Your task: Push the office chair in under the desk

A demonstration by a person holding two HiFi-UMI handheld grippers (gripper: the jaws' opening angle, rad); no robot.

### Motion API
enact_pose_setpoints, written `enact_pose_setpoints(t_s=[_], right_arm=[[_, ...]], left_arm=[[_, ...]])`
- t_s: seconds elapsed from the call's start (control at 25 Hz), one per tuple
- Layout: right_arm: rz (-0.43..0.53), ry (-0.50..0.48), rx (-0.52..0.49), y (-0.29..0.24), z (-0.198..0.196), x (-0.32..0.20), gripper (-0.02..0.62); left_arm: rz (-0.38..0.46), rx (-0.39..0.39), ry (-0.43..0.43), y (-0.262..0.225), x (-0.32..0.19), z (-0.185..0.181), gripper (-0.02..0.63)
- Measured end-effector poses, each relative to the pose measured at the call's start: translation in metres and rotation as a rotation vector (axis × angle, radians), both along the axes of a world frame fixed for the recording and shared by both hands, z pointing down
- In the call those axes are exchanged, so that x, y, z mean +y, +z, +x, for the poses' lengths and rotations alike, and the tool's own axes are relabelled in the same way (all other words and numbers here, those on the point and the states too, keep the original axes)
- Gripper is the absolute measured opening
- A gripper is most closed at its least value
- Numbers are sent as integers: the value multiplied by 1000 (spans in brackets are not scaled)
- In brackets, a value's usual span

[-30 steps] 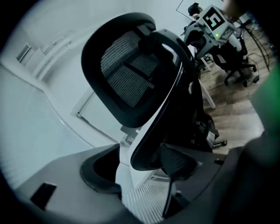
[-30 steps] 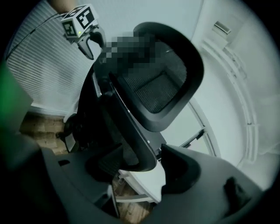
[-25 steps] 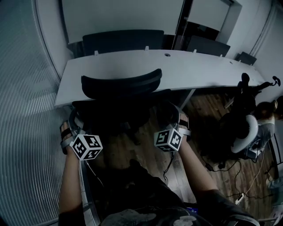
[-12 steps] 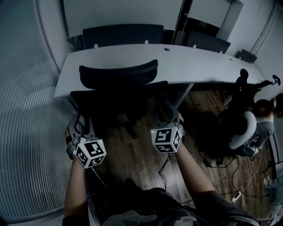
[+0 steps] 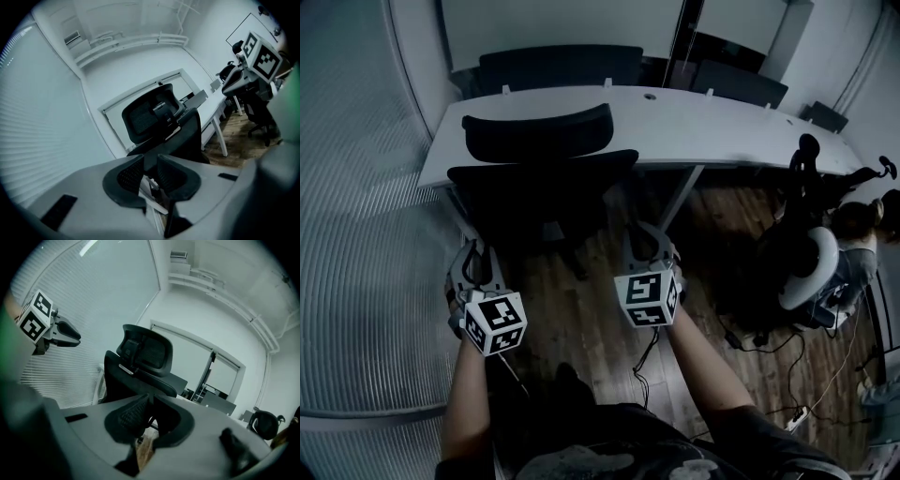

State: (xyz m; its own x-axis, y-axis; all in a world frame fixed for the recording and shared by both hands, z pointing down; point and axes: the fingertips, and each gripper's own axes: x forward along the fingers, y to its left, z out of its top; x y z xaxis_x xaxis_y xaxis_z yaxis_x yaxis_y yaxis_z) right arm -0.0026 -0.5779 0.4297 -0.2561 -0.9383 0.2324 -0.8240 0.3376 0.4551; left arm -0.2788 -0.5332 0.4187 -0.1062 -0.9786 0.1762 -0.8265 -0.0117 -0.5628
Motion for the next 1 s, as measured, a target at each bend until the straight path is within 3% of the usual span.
enact_pose_setpoints(t_s=[0.24, 0.6, 1.0], right_arm=[[11, -87, -61, -11, 6, 70, 31], [-4, -189, -81, -16, 15, 159, 21], [-5, -234, -67, -10, 21, 217, 21]], left_arm=[[115, 76, -31, -20, 74, 38, 49], [56, 192, -12, -8, 155, 88, 23], [42, 206, 11, -8, 211, 119, 22]])
